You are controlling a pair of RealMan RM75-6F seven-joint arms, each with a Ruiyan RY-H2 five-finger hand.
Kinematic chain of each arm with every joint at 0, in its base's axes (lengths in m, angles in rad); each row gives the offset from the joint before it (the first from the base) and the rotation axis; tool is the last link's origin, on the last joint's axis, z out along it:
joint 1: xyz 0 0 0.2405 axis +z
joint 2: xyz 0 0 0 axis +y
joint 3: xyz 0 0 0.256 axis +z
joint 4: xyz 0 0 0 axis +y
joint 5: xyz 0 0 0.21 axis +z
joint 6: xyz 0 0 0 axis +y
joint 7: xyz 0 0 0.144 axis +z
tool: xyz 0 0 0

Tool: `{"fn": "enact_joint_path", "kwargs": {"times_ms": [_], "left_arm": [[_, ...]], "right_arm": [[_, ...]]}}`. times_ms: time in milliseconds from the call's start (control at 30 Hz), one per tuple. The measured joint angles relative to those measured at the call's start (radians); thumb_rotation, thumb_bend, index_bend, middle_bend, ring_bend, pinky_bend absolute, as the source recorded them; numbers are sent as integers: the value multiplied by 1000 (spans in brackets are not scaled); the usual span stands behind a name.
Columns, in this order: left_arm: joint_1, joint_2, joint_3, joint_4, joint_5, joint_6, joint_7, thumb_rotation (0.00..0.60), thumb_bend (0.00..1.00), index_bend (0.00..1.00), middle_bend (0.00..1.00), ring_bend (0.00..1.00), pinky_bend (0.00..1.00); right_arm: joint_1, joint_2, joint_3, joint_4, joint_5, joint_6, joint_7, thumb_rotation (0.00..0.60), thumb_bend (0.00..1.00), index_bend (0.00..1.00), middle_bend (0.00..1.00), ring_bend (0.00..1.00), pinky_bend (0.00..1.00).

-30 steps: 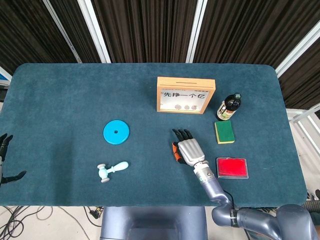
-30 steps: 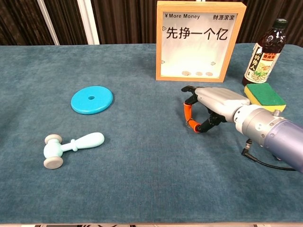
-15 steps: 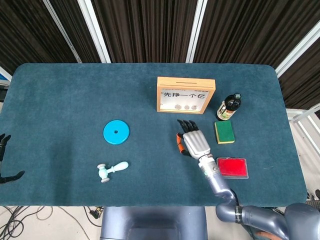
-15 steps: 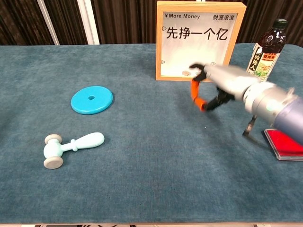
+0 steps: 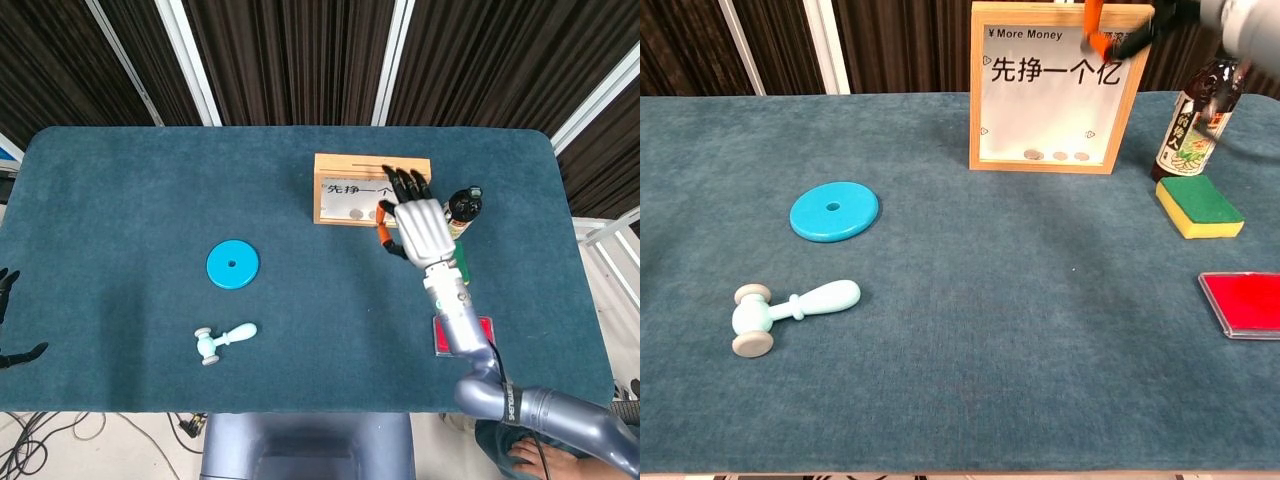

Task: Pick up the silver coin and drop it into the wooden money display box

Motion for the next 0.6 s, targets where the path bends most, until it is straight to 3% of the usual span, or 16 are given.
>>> {"fn": "enact_joint_path", "kwargs": {"times_ms": [167, 600], "left_arm": [[-1, 0, 1, 0, -3, -3, 5, 600, 29, 31, 0, 0, 58], [-4, -2, -10, 9, -53, -22, 10, 600, 29, 31, 0, 0, 58]], "right_arm": [[53, 20, 35, 16, 42, -20, -32, 600, 562, 649, 34, 0, 0], [214, 31, 96, 214, 235, -156, -55, 600, 563, 658, 35, 0, 0]]}}
